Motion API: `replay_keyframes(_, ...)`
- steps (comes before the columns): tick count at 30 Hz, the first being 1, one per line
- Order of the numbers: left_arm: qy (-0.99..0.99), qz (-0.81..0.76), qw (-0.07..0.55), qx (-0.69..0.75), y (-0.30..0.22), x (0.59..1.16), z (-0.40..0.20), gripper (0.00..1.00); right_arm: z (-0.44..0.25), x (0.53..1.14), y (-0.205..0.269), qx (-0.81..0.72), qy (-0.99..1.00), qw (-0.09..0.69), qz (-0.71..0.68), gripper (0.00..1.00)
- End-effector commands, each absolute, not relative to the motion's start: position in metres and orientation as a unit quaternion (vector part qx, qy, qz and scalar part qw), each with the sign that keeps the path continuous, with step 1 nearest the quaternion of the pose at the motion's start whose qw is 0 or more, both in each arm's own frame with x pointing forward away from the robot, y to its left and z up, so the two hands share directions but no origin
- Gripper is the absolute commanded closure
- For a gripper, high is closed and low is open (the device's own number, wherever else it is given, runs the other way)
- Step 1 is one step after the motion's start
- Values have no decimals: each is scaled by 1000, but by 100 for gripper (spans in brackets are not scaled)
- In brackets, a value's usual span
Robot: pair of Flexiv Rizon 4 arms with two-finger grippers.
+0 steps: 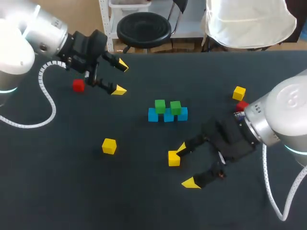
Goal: Place the blue cubes, place green cubes on the blue cubes, place the yellow cubes on the green cubes, then place the red cubes on the yellow cubes, and place purple cube on the red cubes.
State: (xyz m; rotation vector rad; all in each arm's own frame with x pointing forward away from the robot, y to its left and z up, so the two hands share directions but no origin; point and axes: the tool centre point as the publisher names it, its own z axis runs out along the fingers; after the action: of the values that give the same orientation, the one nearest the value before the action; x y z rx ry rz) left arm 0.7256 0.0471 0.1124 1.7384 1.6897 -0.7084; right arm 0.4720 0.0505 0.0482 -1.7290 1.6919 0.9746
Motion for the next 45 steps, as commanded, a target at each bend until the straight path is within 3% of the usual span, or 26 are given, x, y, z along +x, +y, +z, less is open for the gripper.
replay_keyframes(1,638,-268,302,656,47,727,112,0,46,469,47,-640,625,271,356,0)
replay_keyframes(27,638,-268,302,656,47,727,112,0,33,488,53,-644,611,279,367,0)
replay_keyframes(29,638,-268,302,656,47,727,112,0,33,488,53,-644,611,279,367,10)
replay_keyframes(31,638,-268,302,656,47,727,112,0,32,487,54,-643,612,279,366,49)
replay_keyframes(35,638,-268,302,656,47,727,112,0,31,486,55,-640,615,279,366,65)
replay_keyframes(37,638,-268,302,656,47,727,112,0,32,485,54,-640,617,282,361,81)
replay_keyframes(39,638,-268,302,656,47,727,112,0,33,485,54,-639,620,282,357,90)
replay_keyframes(41,638,-268,302,656,47,727,112,0,34,485,53,-638,622,283,354,92)
replay_keyframes(42,638,-268,302,656,47,727,112,0,35,485,52,-639,623,284,351,91)
replay_keyframes(43,638,-268,302,656,47,727,112,0,37,485,52,-641,622,286,348,76)
replay_keyframes(44,638,-268,302,656,47,727,112,0,38,485,52,-641,621,286,348,54)
replay_keyframes(45,638,-268,302,656,47,727,112,0,39,485,52,-640,622,289,347,0)
